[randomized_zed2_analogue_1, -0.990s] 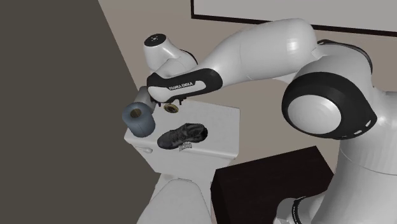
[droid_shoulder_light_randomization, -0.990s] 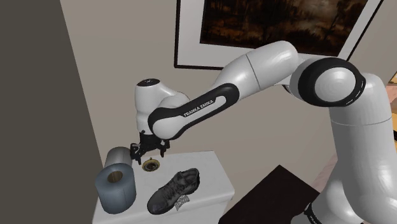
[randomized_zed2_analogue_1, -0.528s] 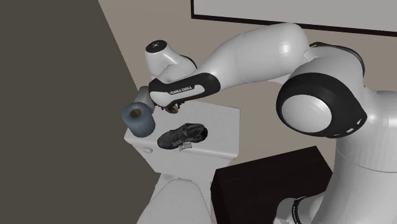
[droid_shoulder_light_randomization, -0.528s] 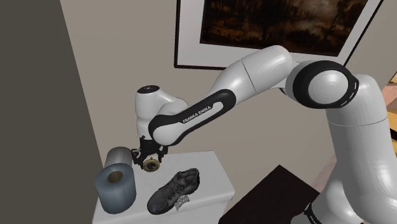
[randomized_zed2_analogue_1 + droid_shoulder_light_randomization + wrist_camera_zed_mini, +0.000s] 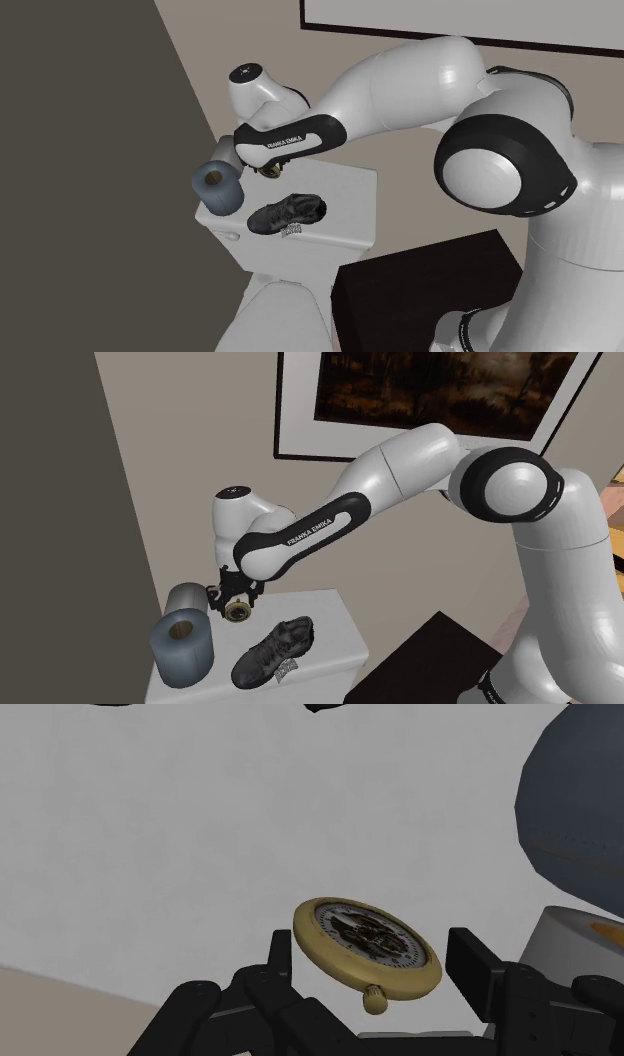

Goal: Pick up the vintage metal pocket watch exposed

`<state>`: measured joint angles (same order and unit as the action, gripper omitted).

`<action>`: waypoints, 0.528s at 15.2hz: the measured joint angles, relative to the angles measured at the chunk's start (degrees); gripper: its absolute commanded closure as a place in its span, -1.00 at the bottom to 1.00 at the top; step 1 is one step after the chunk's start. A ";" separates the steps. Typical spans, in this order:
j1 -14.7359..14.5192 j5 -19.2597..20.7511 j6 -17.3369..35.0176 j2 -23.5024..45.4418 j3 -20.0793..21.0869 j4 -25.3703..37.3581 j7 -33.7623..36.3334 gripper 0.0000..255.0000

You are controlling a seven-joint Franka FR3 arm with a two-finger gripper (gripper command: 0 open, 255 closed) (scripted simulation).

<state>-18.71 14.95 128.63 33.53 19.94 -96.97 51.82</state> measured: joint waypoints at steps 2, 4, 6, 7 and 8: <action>0.13 -0.24 -0.57 -0.48 0.16 0.04 -0.18 1.00; 0.22 -0.57 -1.54 -1.24 0.39 0.27 -0.33 1.00; 0.30 -0.92 -2.88 -1.88 0.62 1.01 -0.59 1.00; 0.41 -1.12 -3.42 -2.34 0.74 1.11 -0.75 1.00; 0.53 -1.32 -4.02 -2.80 0.85 1.28 -0.92 1.00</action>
<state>-18.18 13.63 124.60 30.73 20.79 -95.70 50.90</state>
